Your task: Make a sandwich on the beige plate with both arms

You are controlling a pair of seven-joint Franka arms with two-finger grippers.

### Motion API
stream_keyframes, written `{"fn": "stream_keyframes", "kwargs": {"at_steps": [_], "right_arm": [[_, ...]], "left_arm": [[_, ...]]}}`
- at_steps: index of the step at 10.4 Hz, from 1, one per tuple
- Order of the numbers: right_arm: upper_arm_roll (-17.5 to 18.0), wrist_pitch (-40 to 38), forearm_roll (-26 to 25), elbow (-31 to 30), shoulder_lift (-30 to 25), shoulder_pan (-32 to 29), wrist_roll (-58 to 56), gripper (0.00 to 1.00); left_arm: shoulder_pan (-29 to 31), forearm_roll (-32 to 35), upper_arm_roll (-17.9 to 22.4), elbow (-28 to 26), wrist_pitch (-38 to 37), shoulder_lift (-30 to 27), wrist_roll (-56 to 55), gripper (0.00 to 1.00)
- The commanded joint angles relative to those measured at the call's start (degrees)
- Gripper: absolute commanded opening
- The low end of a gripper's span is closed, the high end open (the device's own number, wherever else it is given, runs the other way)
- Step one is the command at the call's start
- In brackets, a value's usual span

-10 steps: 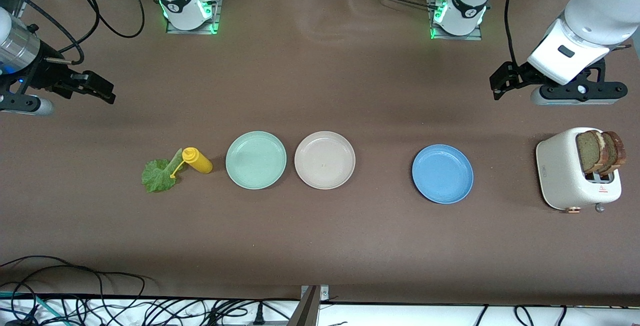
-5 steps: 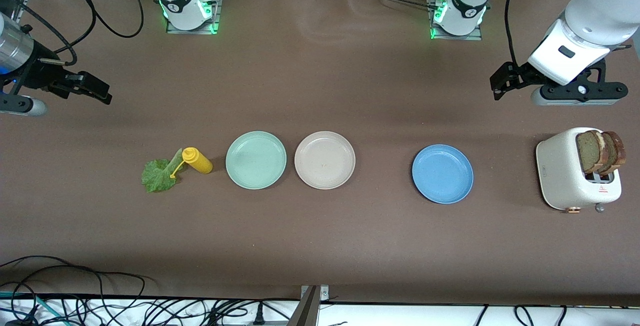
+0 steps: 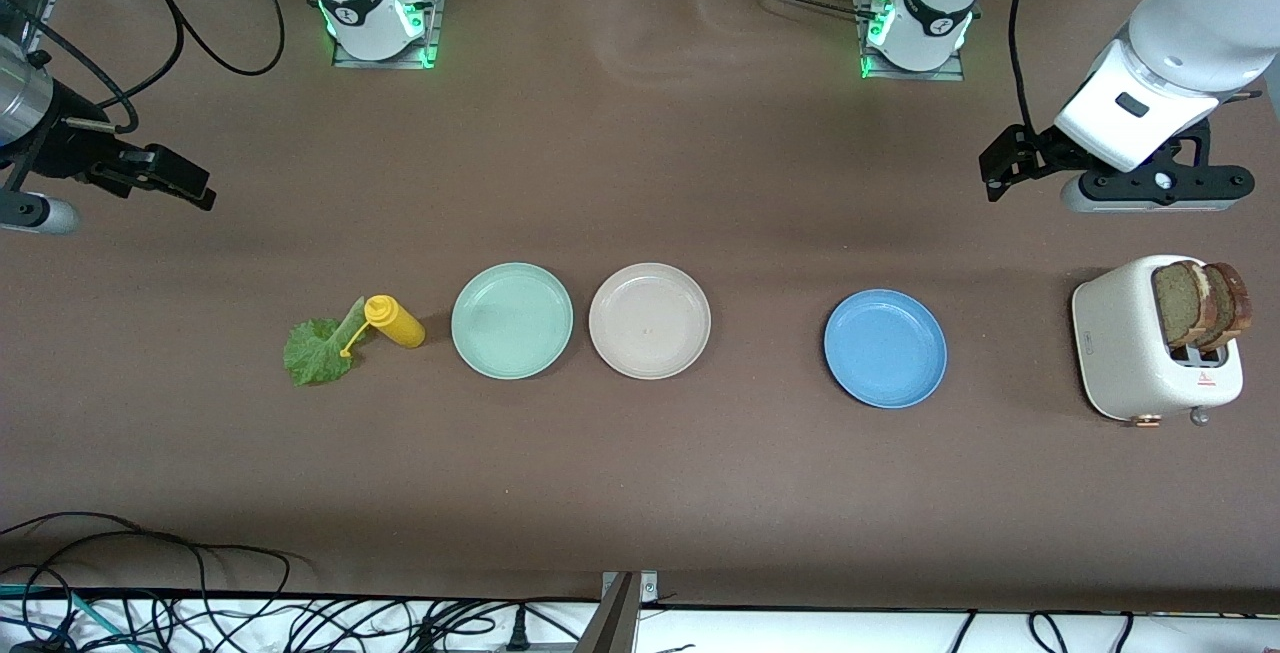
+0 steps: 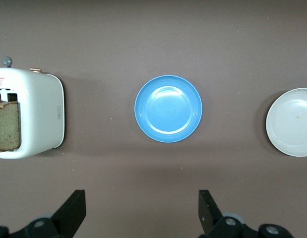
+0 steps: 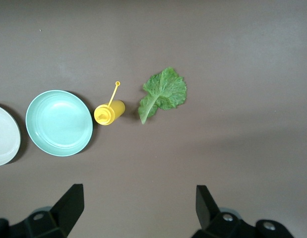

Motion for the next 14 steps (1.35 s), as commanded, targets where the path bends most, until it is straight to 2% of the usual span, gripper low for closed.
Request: {"fn": "stream_keyframes", "kwargs": {"at_steps": [1, 14], "right_arm": [[-0.28, -0.66, 0.95, 0.51, -0.59, -0.1, -1.21, 1.0], [-0.81, -2.42, 0.69, 0.07, 0.64, -0.19, -3.58, 1.0]], "left_arm": [[0.2, -0.88, 0.03, 0.65, 0.1, 0.5, 0.84, 1.0], [0.46, -2.46, 0.03, 0.91, 0.36, 0.5, -0.04, 1.0]]}}
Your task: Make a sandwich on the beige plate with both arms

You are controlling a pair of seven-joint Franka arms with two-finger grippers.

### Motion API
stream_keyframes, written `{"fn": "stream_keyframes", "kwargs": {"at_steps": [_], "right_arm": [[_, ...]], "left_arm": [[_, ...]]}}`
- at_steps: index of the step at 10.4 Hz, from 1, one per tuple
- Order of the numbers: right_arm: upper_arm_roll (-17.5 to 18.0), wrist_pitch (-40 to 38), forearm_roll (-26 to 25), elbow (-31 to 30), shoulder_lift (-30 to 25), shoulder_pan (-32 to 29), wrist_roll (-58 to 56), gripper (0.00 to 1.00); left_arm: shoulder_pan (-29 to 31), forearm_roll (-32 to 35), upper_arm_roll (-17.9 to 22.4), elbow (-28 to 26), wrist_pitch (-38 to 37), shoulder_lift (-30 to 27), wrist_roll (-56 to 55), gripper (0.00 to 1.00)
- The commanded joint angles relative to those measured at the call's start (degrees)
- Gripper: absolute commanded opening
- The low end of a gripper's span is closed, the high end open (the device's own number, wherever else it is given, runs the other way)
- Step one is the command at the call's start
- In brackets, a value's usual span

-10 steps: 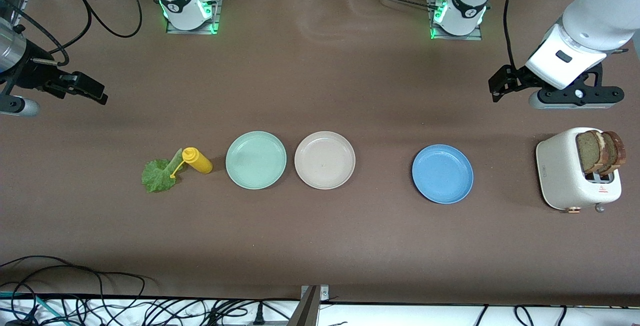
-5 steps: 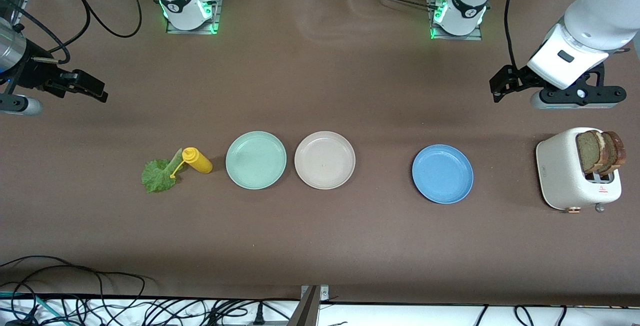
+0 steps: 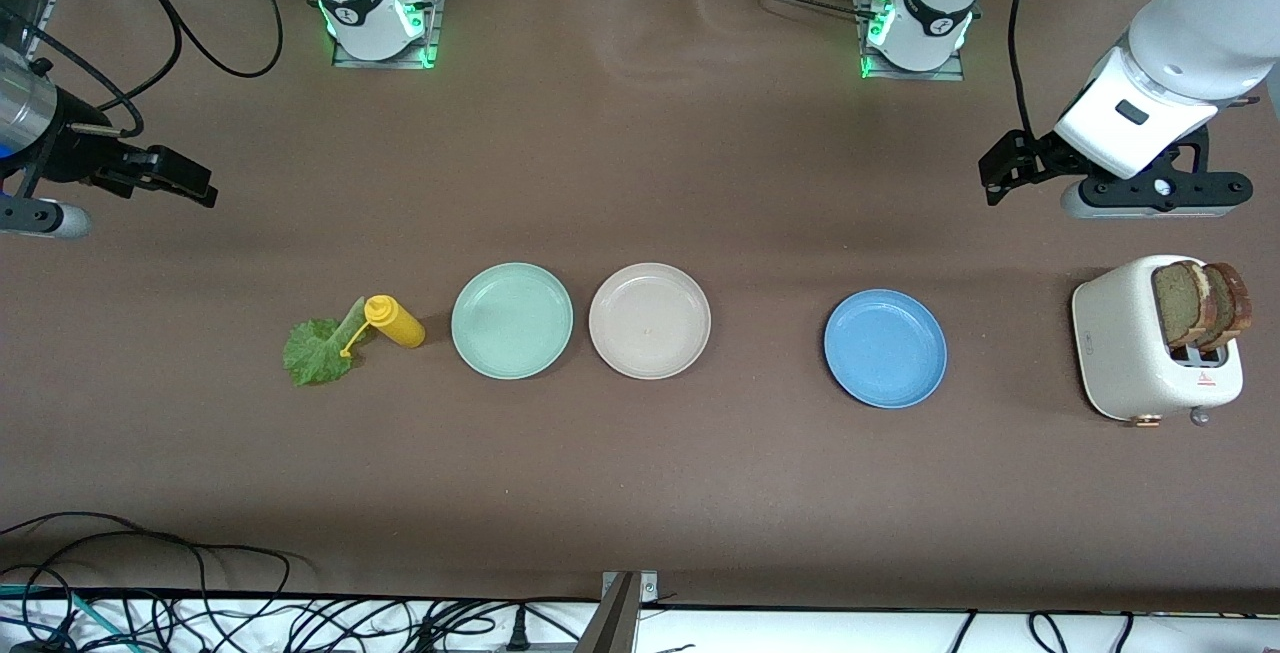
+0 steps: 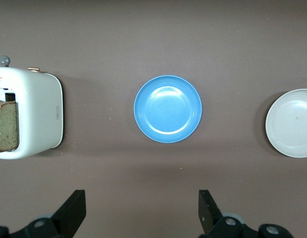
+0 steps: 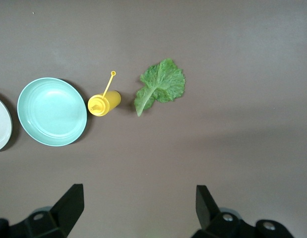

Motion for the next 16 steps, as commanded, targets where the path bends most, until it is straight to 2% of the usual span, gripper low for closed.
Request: {"fn": "stream_keyframes", "kwargs": {"at_steps": [1, 3, 5, 16], "right_arm": [[-0.25, -0.81, 0.6, 0.24, -0.19, -0.18, -0.73, 1.0], [-0.25, -1.59, 1.04, 0.15, -0.1, -0.27, -0.21, 1.0], [-0.25, -1.86, 1.04, 0.41, -0.1, -0.18, 0.4, 1.0], [-0.95, -2.57, 0.25, 0.15, 0.16, -0.36, 1.81, 1.0]], "left_arm": [[0.28, -2.22, 0.12, 0.71, 0.21, 0.25, 0.04, 1.0], [3.16, -2.48, 0.29, 0.71, 0.21, 0.08, 0.3, 1.0], [4.15, -5.81, 0.47, 0.71, 0.21, 0.17, 0.3, 1.0], [4.15, -3.8, -0.06, 0.71, 0.12, 0.08, 0.21, 1.0]]}}
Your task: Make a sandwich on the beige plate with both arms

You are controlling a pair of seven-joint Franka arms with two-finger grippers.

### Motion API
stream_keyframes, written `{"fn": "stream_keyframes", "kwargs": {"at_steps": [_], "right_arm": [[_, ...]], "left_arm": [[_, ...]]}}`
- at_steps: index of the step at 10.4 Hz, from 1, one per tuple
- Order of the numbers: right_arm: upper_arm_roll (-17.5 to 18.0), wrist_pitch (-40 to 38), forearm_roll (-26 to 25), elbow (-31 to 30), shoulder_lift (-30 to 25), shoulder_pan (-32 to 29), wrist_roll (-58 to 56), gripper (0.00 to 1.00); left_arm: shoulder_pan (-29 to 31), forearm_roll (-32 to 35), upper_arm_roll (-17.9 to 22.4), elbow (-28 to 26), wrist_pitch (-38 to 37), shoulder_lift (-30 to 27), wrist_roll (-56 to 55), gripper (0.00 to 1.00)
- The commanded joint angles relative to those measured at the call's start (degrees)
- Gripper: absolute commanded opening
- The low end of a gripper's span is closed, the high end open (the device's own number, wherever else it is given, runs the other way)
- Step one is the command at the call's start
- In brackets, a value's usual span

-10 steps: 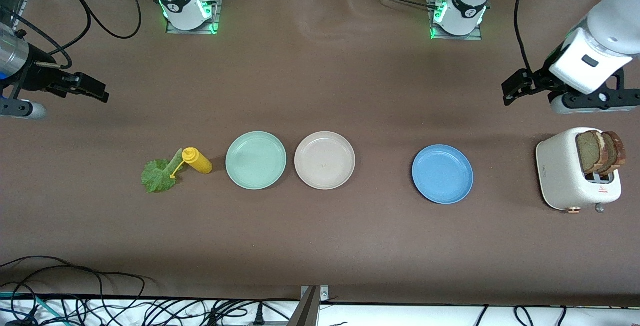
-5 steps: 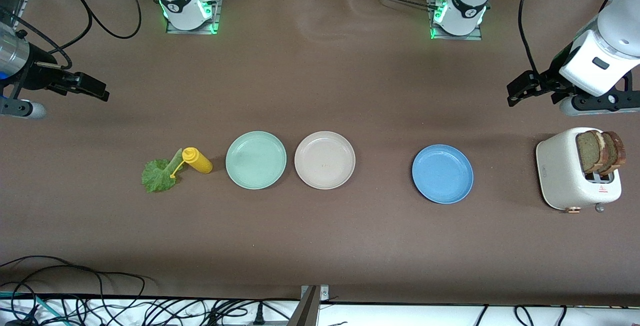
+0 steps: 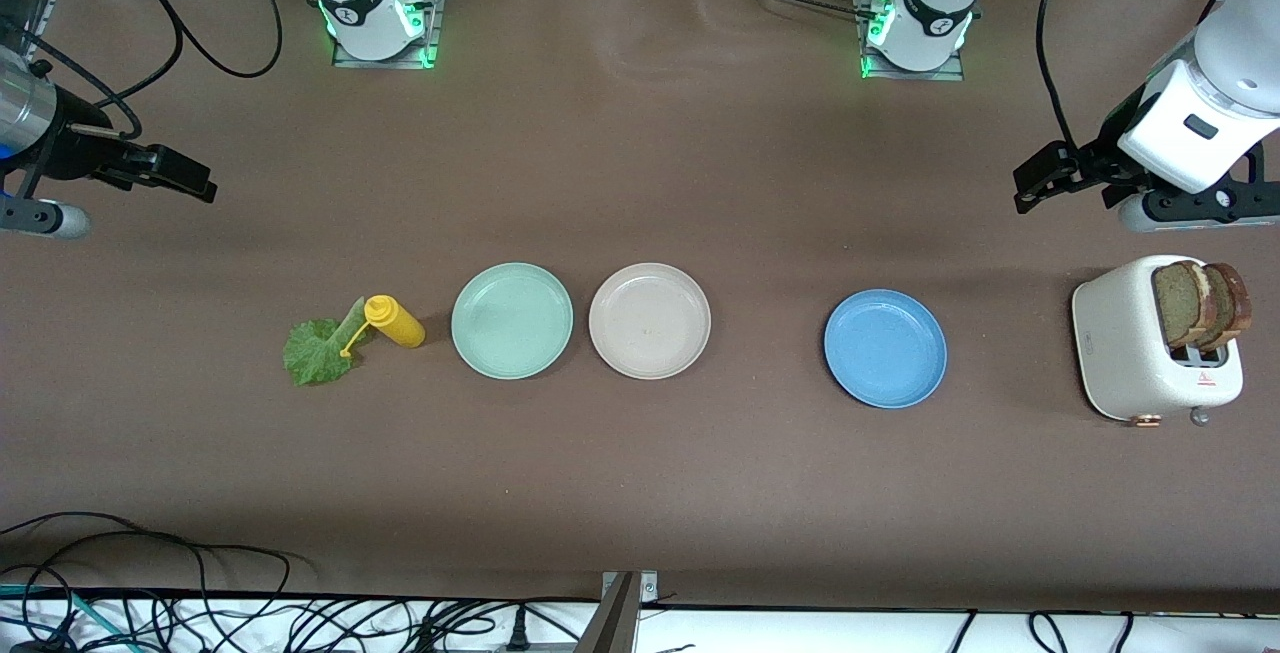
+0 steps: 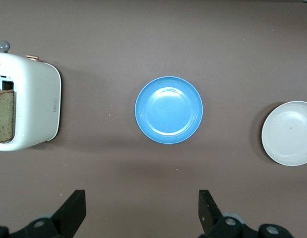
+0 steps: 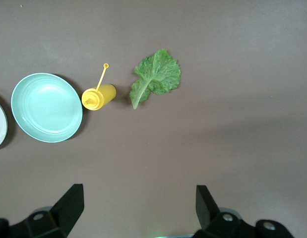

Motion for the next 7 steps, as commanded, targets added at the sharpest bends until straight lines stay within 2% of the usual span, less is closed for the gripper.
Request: {"fn": "stream_keyframes", "kwargs": {"at_steps": [1, 7], "right_arm": [[-0.4, -0.64, 0.25, 0.16, 0.71, -0.28, 0.37, 1.0], [-1.37, -0.82, 0.87, -0.46, 0.54, -0.46, -1.3, 1.0]], "left_arm": [[0.29, -0.18, -0.35, 0.7, -0.04, 0.06, 0.26, 1.0], [0.38, 0.17, -0.44, 0.7, -0.39, -0.12, 0.26, 1.0]]}}
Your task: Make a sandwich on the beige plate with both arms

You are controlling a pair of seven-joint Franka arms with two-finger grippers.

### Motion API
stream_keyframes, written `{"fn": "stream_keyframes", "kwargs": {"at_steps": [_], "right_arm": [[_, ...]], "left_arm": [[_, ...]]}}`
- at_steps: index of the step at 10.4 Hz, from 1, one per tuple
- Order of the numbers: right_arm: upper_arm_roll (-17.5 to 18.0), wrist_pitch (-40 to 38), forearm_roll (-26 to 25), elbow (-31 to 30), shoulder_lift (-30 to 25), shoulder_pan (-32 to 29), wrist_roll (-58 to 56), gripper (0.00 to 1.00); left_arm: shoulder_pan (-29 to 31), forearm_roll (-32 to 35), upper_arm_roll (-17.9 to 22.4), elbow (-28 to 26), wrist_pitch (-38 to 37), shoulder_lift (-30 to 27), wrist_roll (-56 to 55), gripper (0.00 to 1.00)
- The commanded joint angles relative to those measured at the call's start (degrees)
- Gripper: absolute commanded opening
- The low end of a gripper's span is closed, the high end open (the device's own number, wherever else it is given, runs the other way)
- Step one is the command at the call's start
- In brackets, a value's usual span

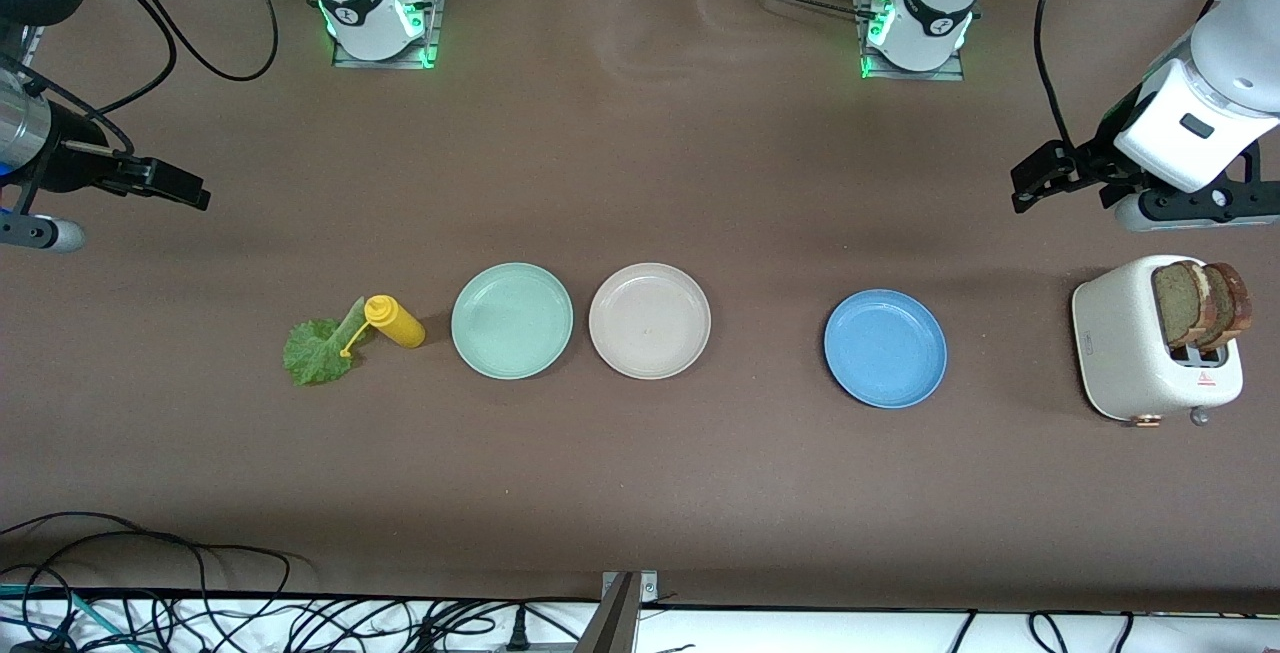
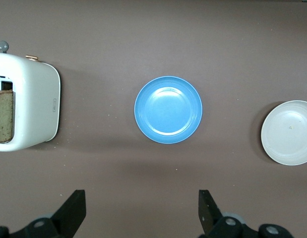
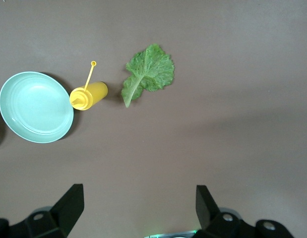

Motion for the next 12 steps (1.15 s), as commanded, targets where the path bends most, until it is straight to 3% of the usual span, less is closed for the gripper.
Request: {"fn": "stream_keyframes", "kwargs": {"at_steps": [1, 8, 12], "right_arm": [[0.02, -0.59, 0.78, -0.24, -0.79, -0.35, -0.67, 1.0], [0.11, -0.06, 0.77, -1.2, -0.44, -0.35, -1.02, 1.0], [0.11, -0.32, 0.86, -1.56, 2.72, -0.26, -0.06, 1.0]], "left_arm": [[0.25, 0.17, -0.33, 0.7, -0.22, -0.03, 0.26, 1.0], [0.15, -0.01, -0.24, 2.19, -0.13, 0.06, 0.35, 1.0], [0.25, -0.09, -0.24, 2.19, -0.13, 0.06, 0.88, 1.0]]}}
